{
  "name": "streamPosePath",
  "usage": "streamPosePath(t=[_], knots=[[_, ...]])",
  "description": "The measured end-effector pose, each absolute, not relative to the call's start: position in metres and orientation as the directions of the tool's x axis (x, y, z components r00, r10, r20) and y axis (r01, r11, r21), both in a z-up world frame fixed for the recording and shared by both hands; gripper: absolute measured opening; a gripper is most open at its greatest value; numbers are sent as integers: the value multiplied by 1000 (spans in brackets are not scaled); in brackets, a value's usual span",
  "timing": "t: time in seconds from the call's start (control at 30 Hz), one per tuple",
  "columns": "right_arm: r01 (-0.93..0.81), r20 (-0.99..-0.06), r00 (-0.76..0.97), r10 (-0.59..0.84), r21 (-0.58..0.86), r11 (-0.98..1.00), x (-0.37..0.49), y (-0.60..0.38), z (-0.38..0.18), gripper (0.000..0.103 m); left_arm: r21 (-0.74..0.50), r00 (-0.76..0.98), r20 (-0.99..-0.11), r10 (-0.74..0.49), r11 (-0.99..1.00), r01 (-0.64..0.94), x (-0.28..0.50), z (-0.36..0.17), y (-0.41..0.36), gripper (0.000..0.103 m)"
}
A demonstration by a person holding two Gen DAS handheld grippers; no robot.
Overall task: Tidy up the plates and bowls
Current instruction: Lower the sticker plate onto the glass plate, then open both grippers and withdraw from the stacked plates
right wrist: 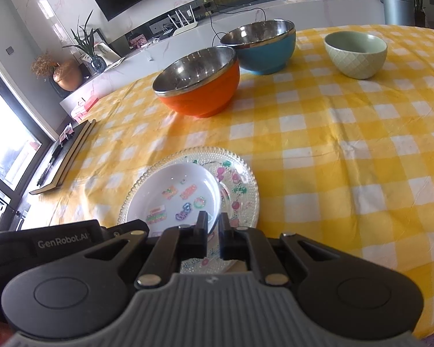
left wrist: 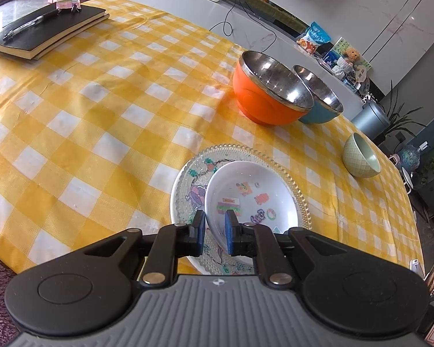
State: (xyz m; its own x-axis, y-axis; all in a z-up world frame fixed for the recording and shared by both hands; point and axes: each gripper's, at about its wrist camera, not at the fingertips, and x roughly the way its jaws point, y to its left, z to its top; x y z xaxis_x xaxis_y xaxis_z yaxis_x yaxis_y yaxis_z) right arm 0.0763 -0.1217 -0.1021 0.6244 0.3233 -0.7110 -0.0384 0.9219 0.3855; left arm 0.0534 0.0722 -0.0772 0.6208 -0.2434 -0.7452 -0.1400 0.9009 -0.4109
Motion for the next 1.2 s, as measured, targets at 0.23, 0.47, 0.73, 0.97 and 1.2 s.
streamPosePath(t=[0.23, 0.47, 0.73, 0.97, 1.2], knots=[[-29, -711, 622, 328, 397, 917, 78, -124, -105, 5, -405, 625, -742, -243, 905, -128, 53, -76, 70, 20], [-43, -702, 638, 317, 378, 925, 75, -122, -101, 10, -396, 646, -729, -228, 910, -126, 50, -72, 71, 34], [-67, -672, 675, 304, 355, 933, 70, -124, -91, 23, -366, 687, -698, -204, 926, -97, 47, -59, 71, 46], [-91, -643, 720, 262, 287, 954, 66, -121, -78, 35, -322, 710, -680, -183, 945, -65, 45, -48, 65, 50], [-67, -635, 733, 243, 287, 956, 70, -131, -76, 43, -315, 712, -680, -176, 947, -67, 52, -44, 68, 50]])
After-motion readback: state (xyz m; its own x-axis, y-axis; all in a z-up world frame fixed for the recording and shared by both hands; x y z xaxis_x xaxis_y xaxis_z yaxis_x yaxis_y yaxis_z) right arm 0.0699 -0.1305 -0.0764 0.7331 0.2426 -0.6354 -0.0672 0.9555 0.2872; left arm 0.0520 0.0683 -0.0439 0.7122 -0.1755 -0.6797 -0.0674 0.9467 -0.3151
